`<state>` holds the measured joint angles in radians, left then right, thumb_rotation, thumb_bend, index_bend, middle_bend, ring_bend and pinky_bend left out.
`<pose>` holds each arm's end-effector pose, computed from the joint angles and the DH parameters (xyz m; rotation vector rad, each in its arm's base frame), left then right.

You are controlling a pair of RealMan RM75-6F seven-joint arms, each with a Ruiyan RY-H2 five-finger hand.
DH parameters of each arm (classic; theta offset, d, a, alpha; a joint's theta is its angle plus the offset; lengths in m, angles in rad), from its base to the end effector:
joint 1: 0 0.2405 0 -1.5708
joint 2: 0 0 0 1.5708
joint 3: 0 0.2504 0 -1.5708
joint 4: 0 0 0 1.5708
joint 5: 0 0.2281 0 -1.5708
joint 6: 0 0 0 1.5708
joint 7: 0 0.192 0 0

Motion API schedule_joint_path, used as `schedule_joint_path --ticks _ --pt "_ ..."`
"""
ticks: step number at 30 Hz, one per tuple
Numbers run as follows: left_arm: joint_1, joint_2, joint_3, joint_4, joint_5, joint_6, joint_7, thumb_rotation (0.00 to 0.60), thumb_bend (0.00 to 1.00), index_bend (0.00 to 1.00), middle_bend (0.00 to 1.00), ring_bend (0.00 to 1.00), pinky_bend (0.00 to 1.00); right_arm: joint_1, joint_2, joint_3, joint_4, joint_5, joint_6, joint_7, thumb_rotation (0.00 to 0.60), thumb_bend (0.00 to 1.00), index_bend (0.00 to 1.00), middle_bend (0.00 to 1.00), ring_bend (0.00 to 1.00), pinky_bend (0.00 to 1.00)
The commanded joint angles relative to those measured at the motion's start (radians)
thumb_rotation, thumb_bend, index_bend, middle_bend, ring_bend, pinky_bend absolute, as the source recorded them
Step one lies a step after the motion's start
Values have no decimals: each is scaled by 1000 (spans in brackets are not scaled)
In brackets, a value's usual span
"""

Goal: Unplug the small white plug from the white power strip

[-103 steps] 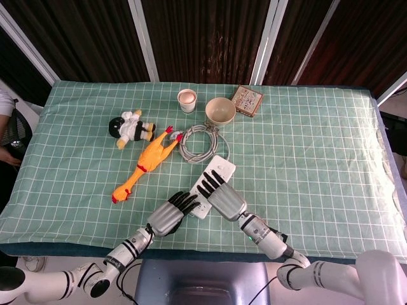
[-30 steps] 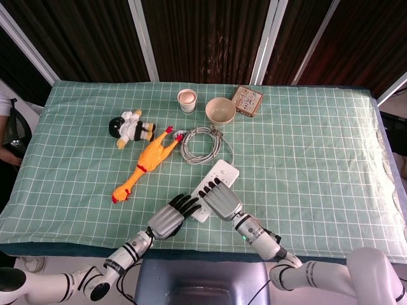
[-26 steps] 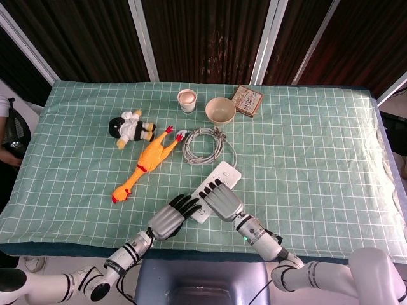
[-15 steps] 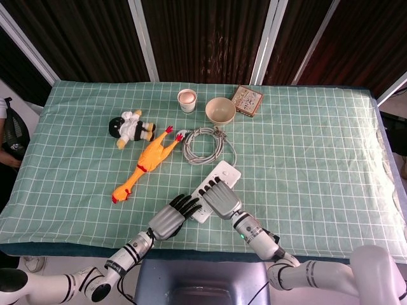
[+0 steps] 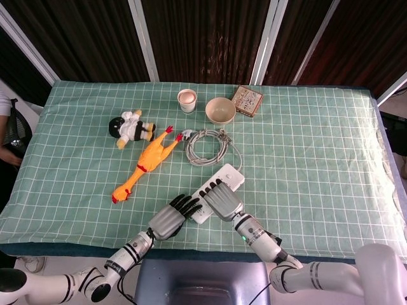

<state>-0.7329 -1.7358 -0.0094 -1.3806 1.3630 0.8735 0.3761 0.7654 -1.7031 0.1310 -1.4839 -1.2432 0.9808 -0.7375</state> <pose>-0.1144 0.3010 -0.1498 -2.2809 -0.7820 -0.8503 -0.0736 -0.3380 -0.1071 2.1098 -0.4906 0.8482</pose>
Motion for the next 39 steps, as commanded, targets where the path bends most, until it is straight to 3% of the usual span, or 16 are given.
schedule_joint_path --ticks 1,13,23,29,34,38,39 --pt "-1 -2 0 1 -2 -2 1 600 813 0 14 7 0 -11 3 -20 11 -39 29 21 600 532 824 618 455 490" --pt "3 6 -8 -16 17 27 -8 600 812 0 14 7 0 -37 42 -36 -8 -120 89 107 600 533 829 622 461 495" --pt "34 128 -39 -133 125 180 -124 600 728 0 12 4 1 -139 278 -120 -148 -199 206 4 600 532 794 623 457 494" --pt "69 197 -16 -178 158 230 -145 600 691 0 12 4 1 -194 388 -188 -174 -138 185 -177 600 531 706 621 400 456" --pt "89 207 9 -176 187 252 -150 600 668 0 11 4 1 -208 378 -211 -147 -30 131 -335 600 531 559 531 294 373" --pt "94 206 8 -165 182 249 -154 600 660 0 12 4 1 -209 340 -206 -121 10 119 -381 600 529 453 450 241 336" --pt "95 207 7 -162 179 247 -156 600 653 0 11 4 1 -209 335 -205 -121 28 115 -400 600 519 382 397 208 312"
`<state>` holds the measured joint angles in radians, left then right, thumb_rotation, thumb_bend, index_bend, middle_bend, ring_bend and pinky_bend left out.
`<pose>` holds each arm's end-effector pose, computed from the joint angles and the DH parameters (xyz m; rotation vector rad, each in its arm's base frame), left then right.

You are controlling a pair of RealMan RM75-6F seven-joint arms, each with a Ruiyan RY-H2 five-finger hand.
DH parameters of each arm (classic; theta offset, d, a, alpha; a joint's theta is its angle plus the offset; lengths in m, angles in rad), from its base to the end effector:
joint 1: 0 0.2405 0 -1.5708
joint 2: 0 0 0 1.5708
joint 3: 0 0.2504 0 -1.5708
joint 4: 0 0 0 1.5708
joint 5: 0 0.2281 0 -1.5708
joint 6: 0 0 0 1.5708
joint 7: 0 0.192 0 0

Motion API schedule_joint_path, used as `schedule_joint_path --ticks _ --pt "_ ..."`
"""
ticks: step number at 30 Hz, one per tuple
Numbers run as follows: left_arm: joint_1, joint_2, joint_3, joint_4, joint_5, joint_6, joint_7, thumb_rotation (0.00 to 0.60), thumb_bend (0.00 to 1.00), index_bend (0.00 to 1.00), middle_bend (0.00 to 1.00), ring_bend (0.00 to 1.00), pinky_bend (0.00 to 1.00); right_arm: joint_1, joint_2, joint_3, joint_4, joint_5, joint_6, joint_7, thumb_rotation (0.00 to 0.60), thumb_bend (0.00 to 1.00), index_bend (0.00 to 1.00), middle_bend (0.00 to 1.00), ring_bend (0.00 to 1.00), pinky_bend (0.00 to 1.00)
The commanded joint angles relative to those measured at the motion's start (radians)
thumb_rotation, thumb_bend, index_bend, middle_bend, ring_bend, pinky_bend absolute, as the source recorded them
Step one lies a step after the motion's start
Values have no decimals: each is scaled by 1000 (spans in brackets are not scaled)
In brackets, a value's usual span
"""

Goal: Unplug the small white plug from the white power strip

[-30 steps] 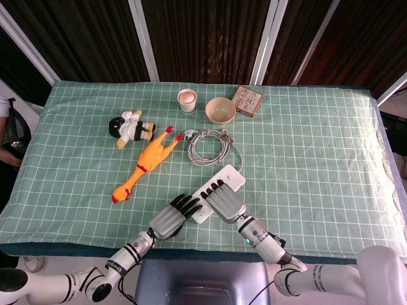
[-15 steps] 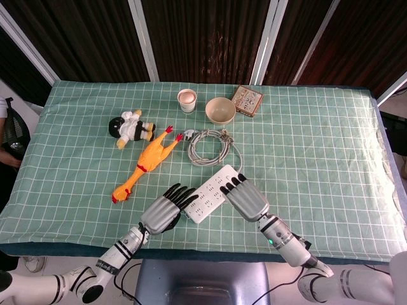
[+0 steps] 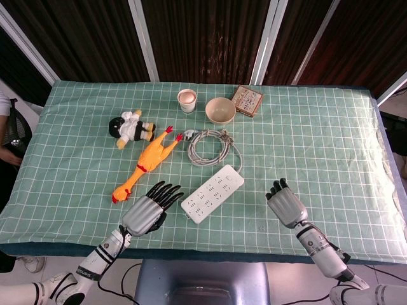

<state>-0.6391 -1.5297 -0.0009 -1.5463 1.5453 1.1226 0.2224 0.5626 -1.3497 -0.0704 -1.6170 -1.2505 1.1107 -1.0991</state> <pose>-0.1174 0.3031 -0.0594 -2.0907 -0.7555 -1.1241 -0.2248 -0.3081 -0.0142 2.0379 -0.1248 0.2516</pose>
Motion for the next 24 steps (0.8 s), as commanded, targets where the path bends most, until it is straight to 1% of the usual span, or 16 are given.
schedule_joint_path --ticks 1,4,6,7,8,9,11,13,14,15,16,18,20,22,23,24 --pt "2 2 -2 6 -5 -3 -5 600 646 0 11 4 1 -4 -22 -3 9 54 -21 -57 600 504 314 348 180 294" --pt "7 4 -3 15 -9 -4 -22 600 638 0 12 4 1 6 -33 3 -2 92 -41 -84 600 477 160 246 120 264" --pt "12 8 1 19 -6 -3 -36 600 627 0 11 4 1 9 -34 3 -13 96 -41 -84 600 456 79 190 81 236" --pt "15 13 4 18 -4 0 -43 600 620 0 11 3 1 8 -31 3 -25 95 -37 -80 600 424 33 145 48 209" --pt "22 23 9 12 0 7 -55 600 610 0 9 2 2 3 -20 5 -49 88 -24 -63 600 401 14 120 30 194" --pt "28 34 13 6 7 16 -67 600 601 0 5 1 2 -5 -8 8 -75 78 -9 -37 600 355 0 78 8 173" --pt "47 65 26 -9 26 48 -93 600 587 0 1 0 3 -30 28 12 -139 33 38 49 600 279 0 27 0 146" --pt "54 75 32 -14 34 59 -100 600 577 0 0 0 5 -39 41 10 -154 12 52 79 600 250 0 12 0 131" --pt "62 86 37 -17 40 71 -106 600 570 0 0 0 5 -50 53 9 -170 -11 71 114 600 230 0 5 0 118" --pt "103 130 55 -26 39 120 -116 600 558 0 0 0 7 -93 87 22 -218 -64 162 209 600 210 0 0 0 101" --pt "162 198 95 -55 50 186 -132 600 542 0 0 0 8 -160 132 1 -241 -142 273 308 600 199 0 0 0 89" --pt "225 273 138 -77 47 242 -168 600 529 0 0 0 9 -234 162 -16 -223 -182 373 421 600 161 0 0 0 53" --pt "277 317 163 -82 36 288 -243 600 520 0 0 0 8 -297 164 -20 -198 -159 436 500 600 126 0 0 0 33" --pt "327 327 167 -36 41 356 -297 600 514 0 0 0 7 -352 155 -20 -159 -144 487 577 600 102 0 0 0 11" --pt "358 319 159 6 36 402 -314 600 514 0 0 0 7 -383 143 -18 -125 -139 515 630 600 99 0 0 0 6" --pt "375 315 152 31 26 421 -302 600 513 0 0 0 4 -402 134 -15 -101 -136 529 667 600 95 0 0 0 3"
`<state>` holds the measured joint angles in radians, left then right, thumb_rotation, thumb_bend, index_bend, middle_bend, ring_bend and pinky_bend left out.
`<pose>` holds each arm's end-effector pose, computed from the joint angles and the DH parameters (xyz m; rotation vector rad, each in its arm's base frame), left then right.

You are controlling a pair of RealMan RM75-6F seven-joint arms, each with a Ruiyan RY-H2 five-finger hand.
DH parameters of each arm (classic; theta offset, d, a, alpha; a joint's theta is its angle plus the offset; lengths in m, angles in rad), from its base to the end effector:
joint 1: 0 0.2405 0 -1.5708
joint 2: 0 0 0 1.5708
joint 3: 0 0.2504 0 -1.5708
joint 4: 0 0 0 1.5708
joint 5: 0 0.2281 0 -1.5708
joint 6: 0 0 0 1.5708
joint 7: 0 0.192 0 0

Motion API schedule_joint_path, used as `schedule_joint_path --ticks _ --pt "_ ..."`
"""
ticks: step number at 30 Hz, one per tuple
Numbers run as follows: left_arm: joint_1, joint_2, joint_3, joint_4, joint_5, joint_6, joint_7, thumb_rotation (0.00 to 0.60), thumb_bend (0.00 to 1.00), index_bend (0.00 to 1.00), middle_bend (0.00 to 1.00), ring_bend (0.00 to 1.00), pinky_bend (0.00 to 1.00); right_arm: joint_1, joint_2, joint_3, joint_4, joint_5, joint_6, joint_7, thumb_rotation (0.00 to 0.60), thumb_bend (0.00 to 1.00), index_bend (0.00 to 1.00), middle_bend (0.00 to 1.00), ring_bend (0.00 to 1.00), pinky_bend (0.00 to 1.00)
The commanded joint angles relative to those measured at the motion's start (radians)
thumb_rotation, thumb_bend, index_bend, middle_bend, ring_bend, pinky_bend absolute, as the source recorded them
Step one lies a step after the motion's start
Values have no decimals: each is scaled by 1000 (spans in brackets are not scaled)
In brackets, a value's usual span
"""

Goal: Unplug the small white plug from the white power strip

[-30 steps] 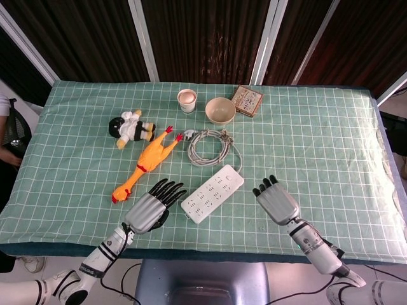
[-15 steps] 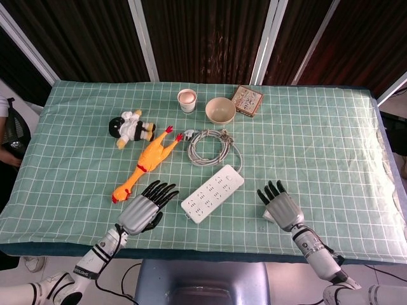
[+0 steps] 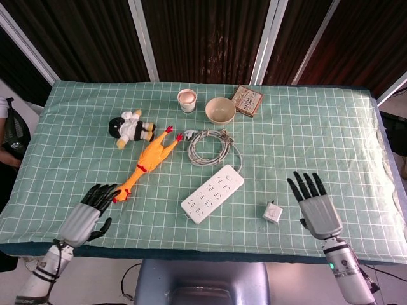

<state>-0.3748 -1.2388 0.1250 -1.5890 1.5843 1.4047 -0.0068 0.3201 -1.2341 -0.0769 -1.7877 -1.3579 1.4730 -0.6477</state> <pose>-0.2423 0.2624 0.0538 -1.7681 -0.9191 -1.0476 -0.2421 -0.2562 0.0701 1.6429 -0.6171 0.6332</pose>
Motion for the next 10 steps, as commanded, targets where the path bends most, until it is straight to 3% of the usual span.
schedule_joint_path --ticks 1,5,10 --pt "127 27 17 91 -18 161 -50 600 513 0 0 0 3 -177 11 -7 93 -24 176 241 600 93 0 0 0 2" --pt "166 32 -15 120 -2 243 -69 600 512 0 0 0 0 -195 15 4 128 -68 197 278 600 91 0 0 0 0" --pt "179 56 -14 103 -4 213 -89 600 512 0 0 0 0 -213 30 16 139 -90 198 321 600 90 0 0 0 0"
